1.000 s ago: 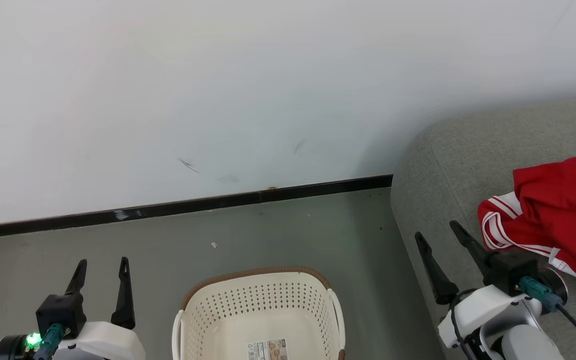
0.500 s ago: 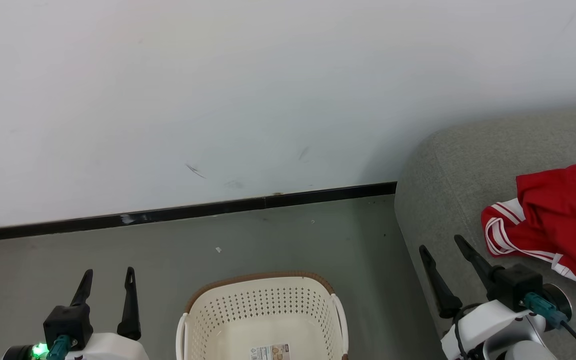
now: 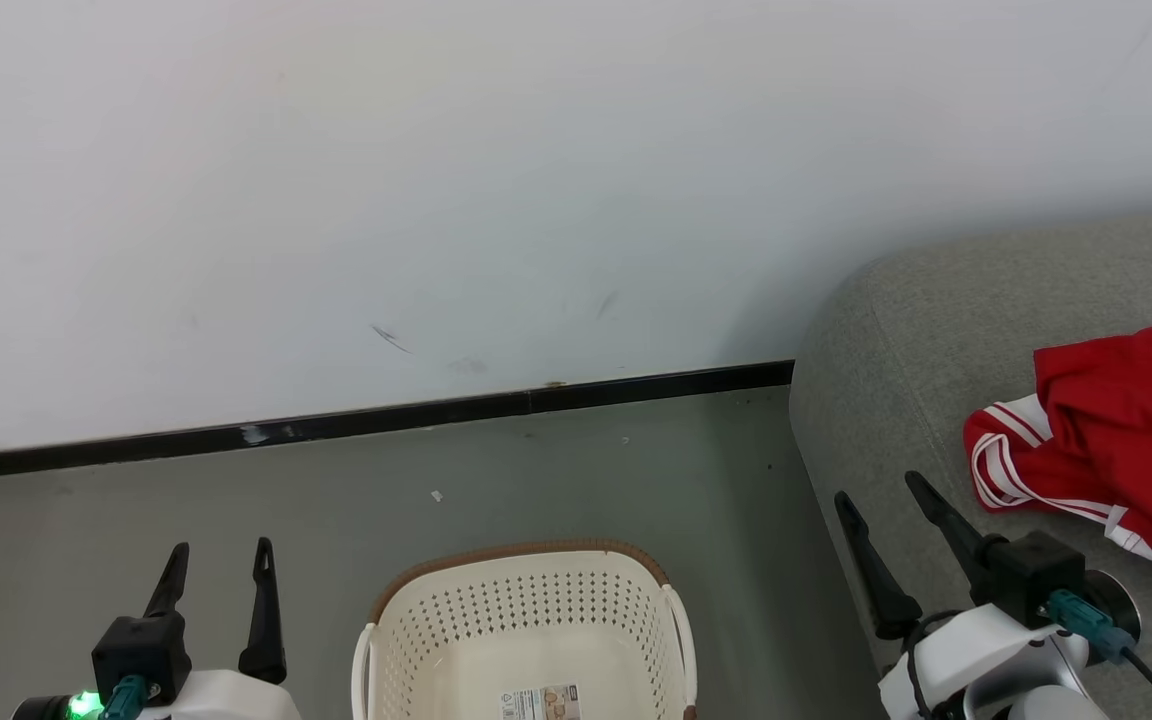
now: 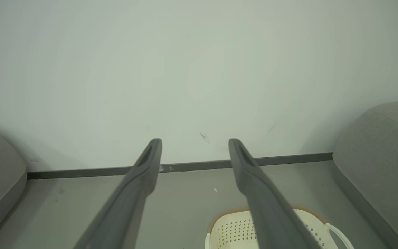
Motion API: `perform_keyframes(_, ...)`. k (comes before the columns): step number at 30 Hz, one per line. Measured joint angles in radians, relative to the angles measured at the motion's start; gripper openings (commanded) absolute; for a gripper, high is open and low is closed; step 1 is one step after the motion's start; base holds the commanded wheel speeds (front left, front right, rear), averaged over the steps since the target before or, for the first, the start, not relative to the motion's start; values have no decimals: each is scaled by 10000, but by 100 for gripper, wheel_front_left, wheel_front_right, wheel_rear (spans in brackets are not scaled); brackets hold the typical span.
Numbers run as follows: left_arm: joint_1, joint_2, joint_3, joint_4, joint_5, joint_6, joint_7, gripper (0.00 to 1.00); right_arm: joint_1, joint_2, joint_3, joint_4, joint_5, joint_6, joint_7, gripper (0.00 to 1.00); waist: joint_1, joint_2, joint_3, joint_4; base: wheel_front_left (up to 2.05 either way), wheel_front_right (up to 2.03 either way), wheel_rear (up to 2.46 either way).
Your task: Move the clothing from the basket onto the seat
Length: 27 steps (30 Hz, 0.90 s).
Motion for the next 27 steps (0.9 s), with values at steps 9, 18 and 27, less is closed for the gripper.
perform_keyframes(9,25,-2,136,-27,0,86,-2,100,10,0,12,-140,161,0,0,100,0,0,26,12,0,0,0)
perform_keyframes(18,35,-61,138,90,-25,150,4,0,97,25,56,-157,288,2,8,0,0,0,60,14,0,0,0)
perform_keyframes(27,408,-531,104,382,-405,35,109,0,639,111,153,232,656,2,38,0,0,0,71,22,0,0,0)
